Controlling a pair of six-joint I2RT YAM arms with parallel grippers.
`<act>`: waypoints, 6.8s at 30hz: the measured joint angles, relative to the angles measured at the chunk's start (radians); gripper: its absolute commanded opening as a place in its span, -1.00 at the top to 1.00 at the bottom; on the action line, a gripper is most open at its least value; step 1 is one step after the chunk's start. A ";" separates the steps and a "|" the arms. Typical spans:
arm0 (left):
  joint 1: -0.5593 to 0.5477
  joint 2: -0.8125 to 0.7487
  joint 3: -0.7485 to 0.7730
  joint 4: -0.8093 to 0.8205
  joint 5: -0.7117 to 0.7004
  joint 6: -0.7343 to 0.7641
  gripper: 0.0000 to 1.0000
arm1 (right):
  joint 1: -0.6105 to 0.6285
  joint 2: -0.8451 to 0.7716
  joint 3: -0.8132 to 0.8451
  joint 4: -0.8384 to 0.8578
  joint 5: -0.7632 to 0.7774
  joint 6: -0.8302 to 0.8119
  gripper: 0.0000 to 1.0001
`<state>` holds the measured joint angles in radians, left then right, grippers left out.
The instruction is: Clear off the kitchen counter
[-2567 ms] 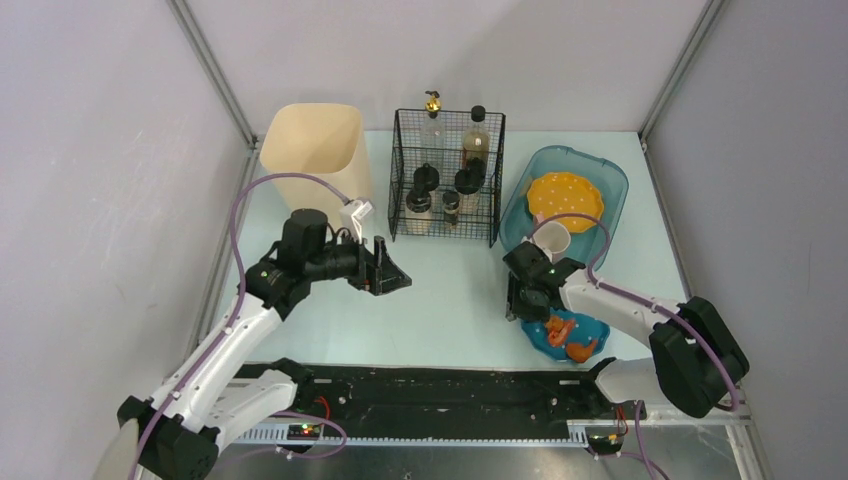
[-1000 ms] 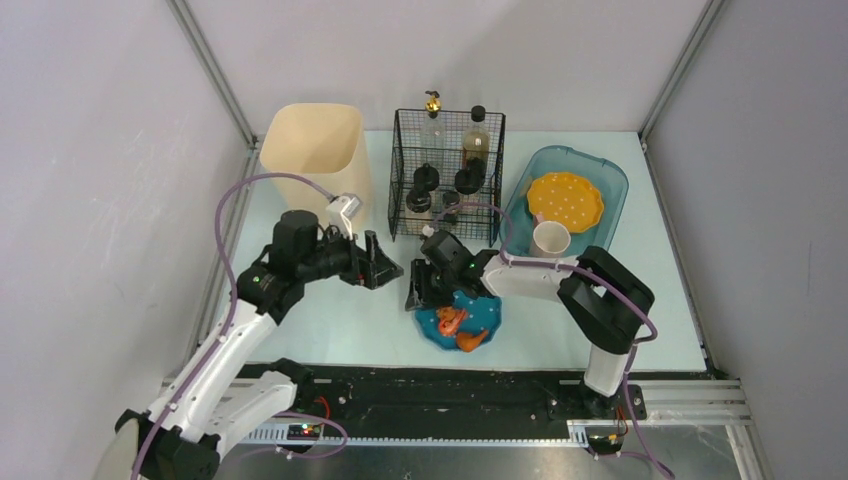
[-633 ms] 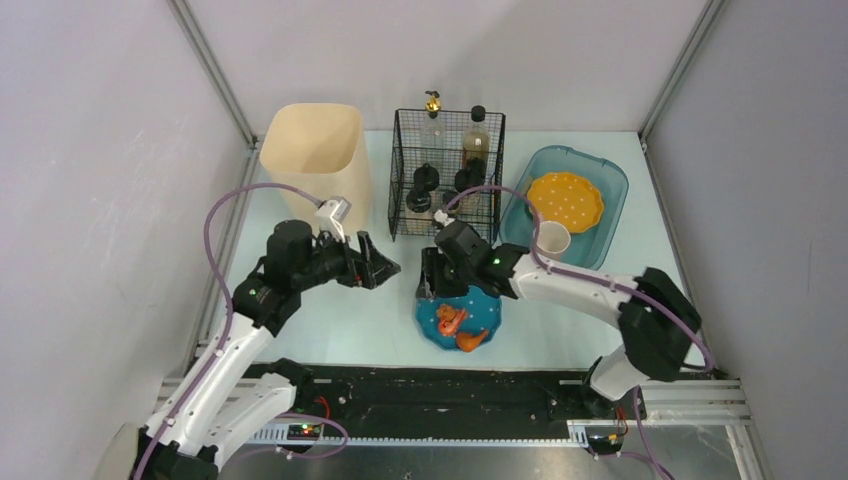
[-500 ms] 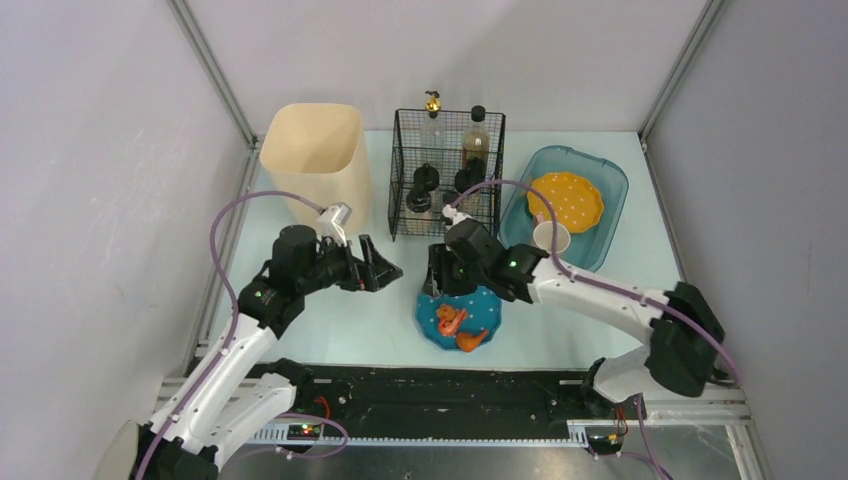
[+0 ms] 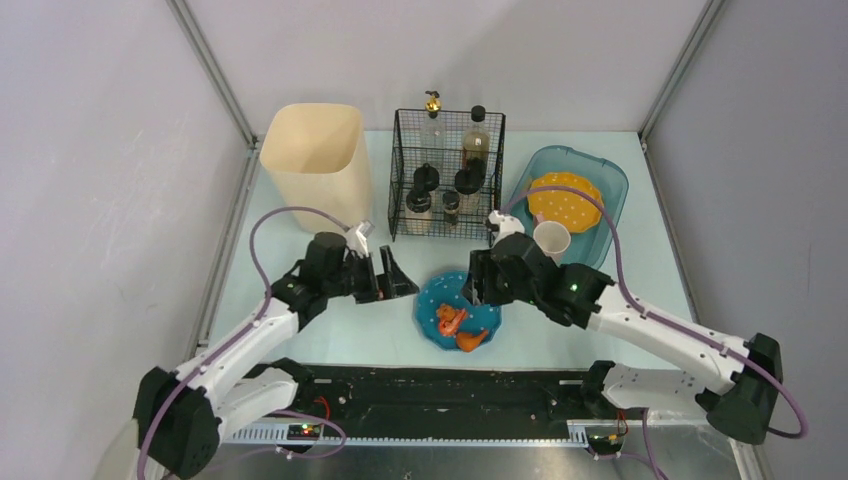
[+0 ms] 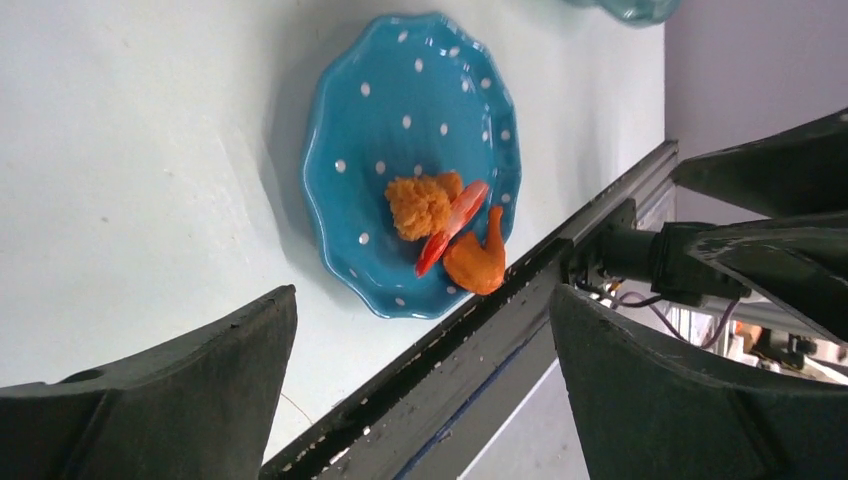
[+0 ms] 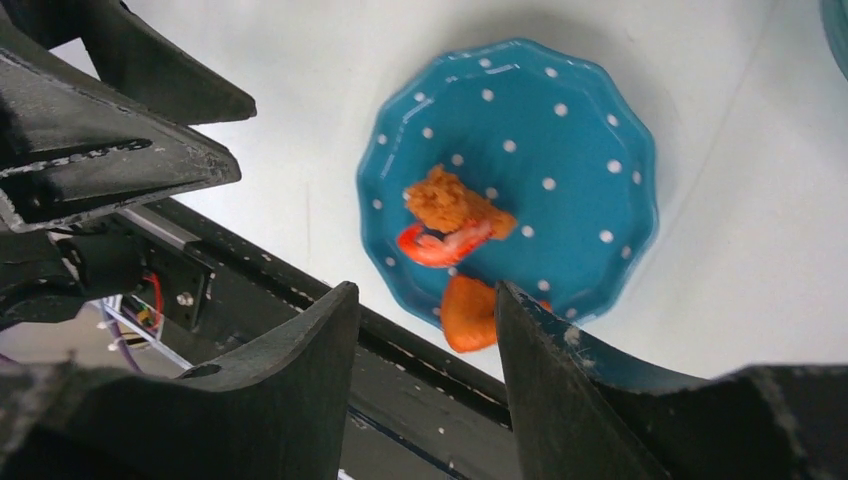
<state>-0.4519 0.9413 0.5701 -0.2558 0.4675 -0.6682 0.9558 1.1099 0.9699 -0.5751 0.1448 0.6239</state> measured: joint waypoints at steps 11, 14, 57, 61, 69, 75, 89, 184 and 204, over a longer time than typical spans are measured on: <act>-0.087 0.257 -0.057 0.176 -0.028 -0.110 -0.87 | -0.015 -0.198 -0.139 -0.079 0.035 0.003 -0.17; -0.094 0.302 -0.057 0.197 -0.043 -0.121 -0.79 | -0.023 -0.251 -0.167 -0.097 0.038 0.005 -0.18; -0.153 0.613 -0.055 0.483 -0.053 -0.217 1.00 | -0.068 -0.376 -0.258 -0.154 0.040 0.037 -0.18; -0.153 0.603 -0.064 0.485 -0.064 -0.218 1.00 | -0.068 -0.383 -0.261 -0.156 0.039 0.038 -0.18; -0.159 0.508 -0.092 0.394 -0.119 -0.212 1.00 | -0.068 -0.409 -0.262 -0.169 0.039 0.039 -0.19; -0.159 0.389 -0.076 0.155 -0.187 -0.186 1.00 | -0.069 -0.428 -0.262 -0.175 0.042 0.039 -0.19; -0.159 0.199 0.230 -0.275 -0.277 -0.086 1.00 | -0.070 -0.479 -0.268 -0.189 0.043 0.051 -0.19; 0.561 0.667 1.422 -0.690 -0.750 0.286 1.00 | -0.054 -0.571 -0.269 -0.333 0.088 0.165 -0.18; 0.268 0.719 1.488 -0.546 -1.289 0.662 1.00 | -0.042 -0.599 -0.285 -0.340 0.088 0.190 -0.18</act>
<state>-0.1841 1.6608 2.0583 -0.8013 -0.8215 -0.0059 0.9138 0.5106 0.6846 -0.9146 0.2329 0.8139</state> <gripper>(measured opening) 0.036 0.589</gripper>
